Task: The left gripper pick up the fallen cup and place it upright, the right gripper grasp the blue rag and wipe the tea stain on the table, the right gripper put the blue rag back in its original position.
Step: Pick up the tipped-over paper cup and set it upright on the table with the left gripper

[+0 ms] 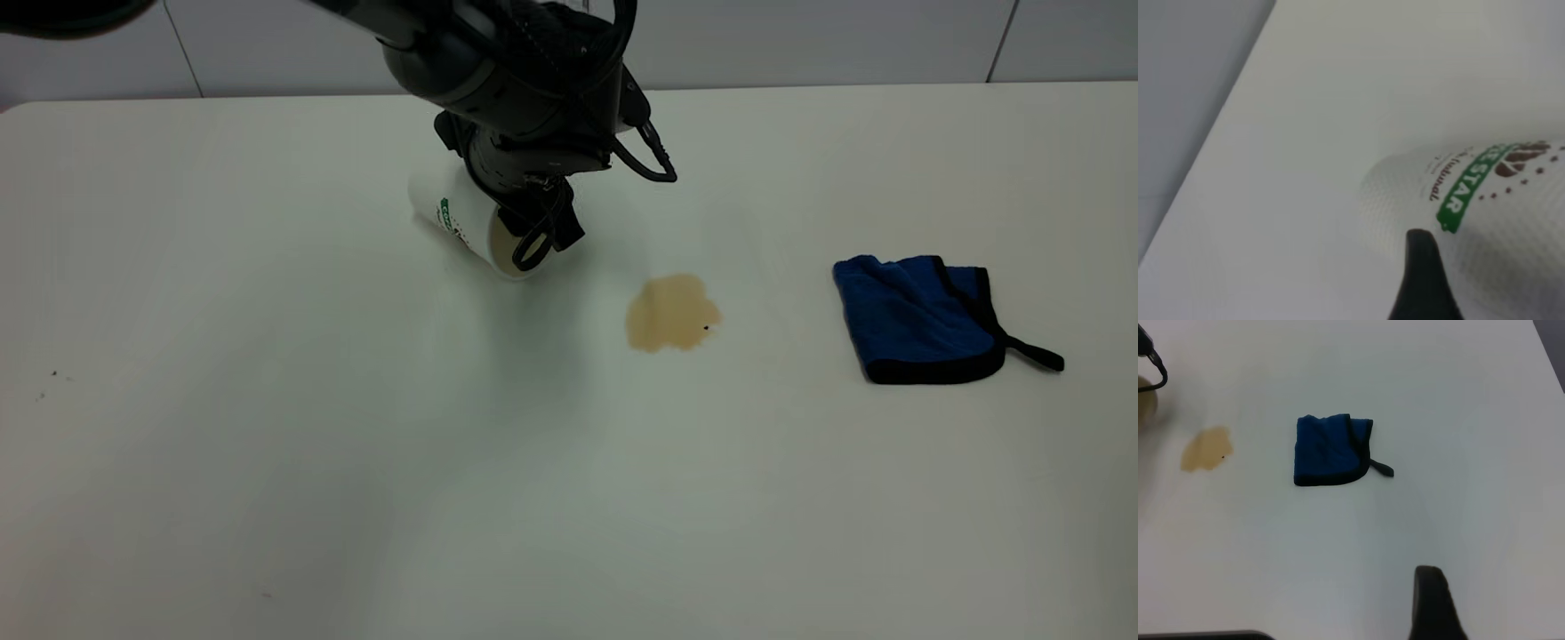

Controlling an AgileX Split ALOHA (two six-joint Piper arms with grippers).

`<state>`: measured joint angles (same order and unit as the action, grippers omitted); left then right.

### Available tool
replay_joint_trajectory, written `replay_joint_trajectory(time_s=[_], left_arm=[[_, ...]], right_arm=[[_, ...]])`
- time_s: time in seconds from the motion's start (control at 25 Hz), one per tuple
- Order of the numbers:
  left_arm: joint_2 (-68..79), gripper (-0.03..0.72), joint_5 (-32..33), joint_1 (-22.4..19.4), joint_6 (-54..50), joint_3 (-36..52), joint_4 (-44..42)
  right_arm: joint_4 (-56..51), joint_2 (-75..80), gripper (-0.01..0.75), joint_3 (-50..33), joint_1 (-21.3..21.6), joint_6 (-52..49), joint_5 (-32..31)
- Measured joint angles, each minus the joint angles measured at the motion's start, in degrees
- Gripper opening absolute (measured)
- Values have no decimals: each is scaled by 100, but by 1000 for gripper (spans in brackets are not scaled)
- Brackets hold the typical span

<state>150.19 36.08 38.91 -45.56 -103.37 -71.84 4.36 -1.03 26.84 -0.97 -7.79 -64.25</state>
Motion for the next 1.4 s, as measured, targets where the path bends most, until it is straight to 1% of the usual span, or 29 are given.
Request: replay_joint_trajectory(time_s=[0.08, 0.12, 0.2, 0.32, 0.4, 0.44, 0.52, 0.6, 0.72, 0.84, 0.96, 1.08, 1.2, 1.4], left_arm=[[35, 517, 66, 0, -266, 0, -316], [48, 478, 73, 0, -368, 0, -414], [69, 371, 86, -4, -453, 0, -526], [67, 125, 353, -4, -441, 0, -587], [-13, 43, 540, -45, -341, -7, -625], [-93, 22, 548, -73, -256, -7, -536], [-307, 10, 523, -198, 20, -7, -117], [-650, 8, 372, -375, 576, -7, 620], [-1141, 8, 125, -734, 1697, -19, 2139], [-1403, 8, -32, -1114, 2985, -40, 3846], [-1415, 8, -27, -1458, 4415, -46, 5600], [-1399, 8, -4, -1691, 5505, -46, 6952], [-1399, 8, -101, -1782, 6216, -46, 7619], [-1265, 8, -111, -1787, 6432, -46, 7816]], right_arm=[[0, 0, 513, 0, 0, 0, 0], [0, 0, 513, 0, 0, 0, 0], [0, 0, 513, 0, 0, 0, 0], [0, 0, 513, 0, 0, 0, 0], [0, 0, 513, 0, 0, 0, 0], [0, 0, 513, 0, 0, 0, 0], [0, 0, 513, 0, 0, 0, 0], [0, 0, 513, 0, 0, 0, 0], [0, 0, 513, 0, 0, 0, 0], [0, 0, 513, 0, 0, 0, 0], [0, 0, 513, 0, 0, 0, 0], [0, 0, 513, 0, 0, 0, 0], [0, 0, 513, 0, 0, 0, 0], [0, 0, 513, 0, 0, 0, 0]])
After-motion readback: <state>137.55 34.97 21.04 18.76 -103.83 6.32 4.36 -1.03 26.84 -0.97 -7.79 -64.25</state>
